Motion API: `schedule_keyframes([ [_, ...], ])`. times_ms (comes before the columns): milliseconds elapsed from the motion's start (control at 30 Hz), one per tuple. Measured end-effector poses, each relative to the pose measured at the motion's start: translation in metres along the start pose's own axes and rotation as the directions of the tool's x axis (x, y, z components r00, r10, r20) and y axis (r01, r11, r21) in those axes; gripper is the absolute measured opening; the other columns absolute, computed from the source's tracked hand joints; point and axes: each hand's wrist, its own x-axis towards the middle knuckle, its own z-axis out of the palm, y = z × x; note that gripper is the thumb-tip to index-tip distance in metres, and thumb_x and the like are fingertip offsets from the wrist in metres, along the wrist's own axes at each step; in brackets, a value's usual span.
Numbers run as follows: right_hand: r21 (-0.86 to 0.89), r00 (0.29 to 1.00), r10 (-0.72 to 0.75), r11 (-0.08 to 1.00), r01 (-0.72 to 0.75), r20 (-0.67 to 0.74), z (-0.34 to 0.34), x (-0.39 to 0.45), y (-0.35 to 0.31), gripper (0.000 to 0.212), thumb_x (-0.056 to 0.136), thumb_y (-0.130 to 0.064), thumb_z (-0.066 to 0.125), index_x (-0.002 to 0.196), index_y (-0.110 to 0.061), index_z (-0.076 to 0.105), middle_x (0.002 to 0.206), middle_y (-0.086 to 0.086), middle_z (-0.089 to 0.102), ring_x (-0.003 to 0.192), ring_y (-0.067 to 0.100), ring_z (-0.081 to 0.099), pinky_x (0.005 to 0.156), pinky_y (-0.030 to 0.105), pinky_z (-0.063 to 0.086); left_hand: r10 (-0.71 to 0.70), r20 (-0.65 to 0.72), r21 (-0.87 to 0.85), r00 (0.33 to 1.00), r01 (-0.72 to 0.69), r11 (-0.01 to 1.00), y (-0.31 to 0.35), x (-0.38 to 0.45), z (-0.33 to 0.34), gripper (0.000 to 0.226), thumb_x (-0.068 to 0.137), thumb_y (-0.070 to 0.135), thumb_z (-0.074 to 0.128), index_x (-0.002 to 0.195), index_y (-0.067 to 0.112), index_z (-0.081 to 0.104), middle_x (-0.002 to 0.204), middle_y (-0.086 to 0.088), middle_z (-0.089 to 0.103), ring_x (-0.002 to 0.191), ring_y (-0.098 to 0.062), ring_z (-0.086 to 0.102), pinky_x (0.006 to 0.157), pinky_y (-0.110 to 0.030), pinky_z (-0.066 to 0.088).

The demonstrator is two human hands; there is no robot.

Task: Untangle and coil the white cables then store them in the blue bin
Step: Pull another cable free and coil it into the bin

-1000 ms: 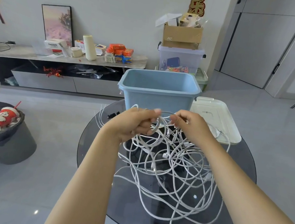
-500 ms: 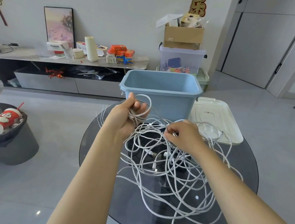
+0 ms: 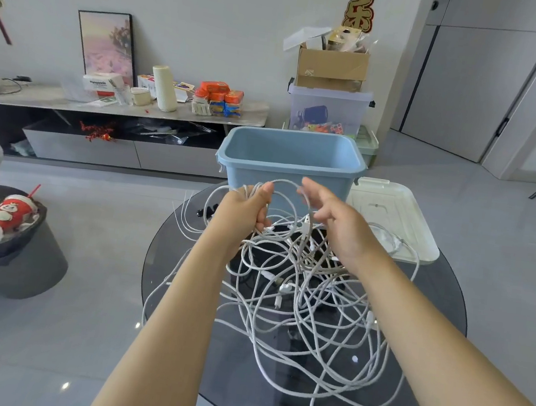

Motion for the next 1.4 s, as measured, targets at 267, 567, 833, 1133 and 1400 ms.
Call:
schedule_keyframes([
  [267, -0.267, 0.997, -0.013, 0.963, 0.034, 0.078, 0.0, 0.003, 0.007, 0.042, 0.094, -0.039, 0.05, 0.134, -0.028, 0.051, 0.125, -0.016, 0.059, 0.114, -0.007, 0.052, 0.108, 0.025, 0.036, -0.12, 0.269, -0.27, 0.956, 0.194, 0.943, 0.007, -0.007, -0.006, 0.032, 0.097, 0.027, 0.046, 0.074, 0.008, 0.053, 0.041, 0.006, 0.031, 0.038, -0.009, 0.037, 0.07, -0.027, 0.054],
  [567, -0.281, 0.984, -0.126, 0.947, 0.157, 0.128, -0.001, 0.0, 0.001, 0.025, 0.097, -0.029, 0.048, 0.117, -0.027, 0.062, 0.113, 0.004, 0.068, 0.112, 0.017, 0.061, 0.104, 0.035, 0.04, -0.066, 0.623, -0.418, 0.78, 0.403, 0.814, 0.006, -0.011, -0.006, 0.035, 0.086, 0.03, 0.049, 0.052, 0.021, 0.05, 0.031, 0.011, 0.038, 0.034, -0.007, 0.042, 0.067, -0.025, 0.052],
  [833, 0.241, 0.892, -0.049, 0.968, -0.068, 0.448, -0.015, 0.005, 0.0, 0.057, 0.086, -0.019, 0.054, 0.137, 0.003, 0.04, 0.116, 0.011, 0.063, 0.093, 0.017, 0.067, 0.074, 0.025, 0.052, 0.034, 0.795, -0.417, 0.605, 0.505, 0.756, -0.003, -0.01, -0.002, 0.028, 0.089, 0.023, 0.051, 0.062, 0.015, 0.052, 0.039, 0.006, 0.053, 0.039, -0.01, 0.053, 0.076, -0.028, 0.051],
  [1133, 0.252, 0.861, -0.026, 0.96, -0.12, 0.508, -0.019, 0.005, 0.001, 0.091, 0.07, -0.042, 0.078, 0.141, -0.006, 0.035, 0.126, 0.01, 0.058, 0.102, 0.016, 0.064, 0.082, 0.025, 0.05, 0.021, 0.796, -0.437, 0.605, 0.55, 0.712, -0.005, -0.02, 0.002, 0.028, 0.092, 0.017, 0.043, 0.066, 0.013, 0.047, 0.04, -0.001, 0.05, 0.039, -0.017, 0.051, 0.08, -0.036, 0.05],
  [1400, 0.294, 0.793, -0.052, 0.942, -0.163, 0.606, -0.018, 0.0, -0.002, 0.055, 0.087, -0.017, 0.048, 0.137, 0.004, 0.036, 0.118, 0.013, 0.062, 0.091, 0.02, 0.067, 0.08, 0.032, 0.051, 0.062, 0.787, -0.437, 0.614, 0.483, 0.759, -0.006, -0.022, 0.001, 0.028, 0.092, 0.017, 0.038, 0.067, 0.011, 0.05, 0.041, 0.0, 0.042, 0.041, -0.021, 0.054, 0.081, -0.036, 0.05],
])
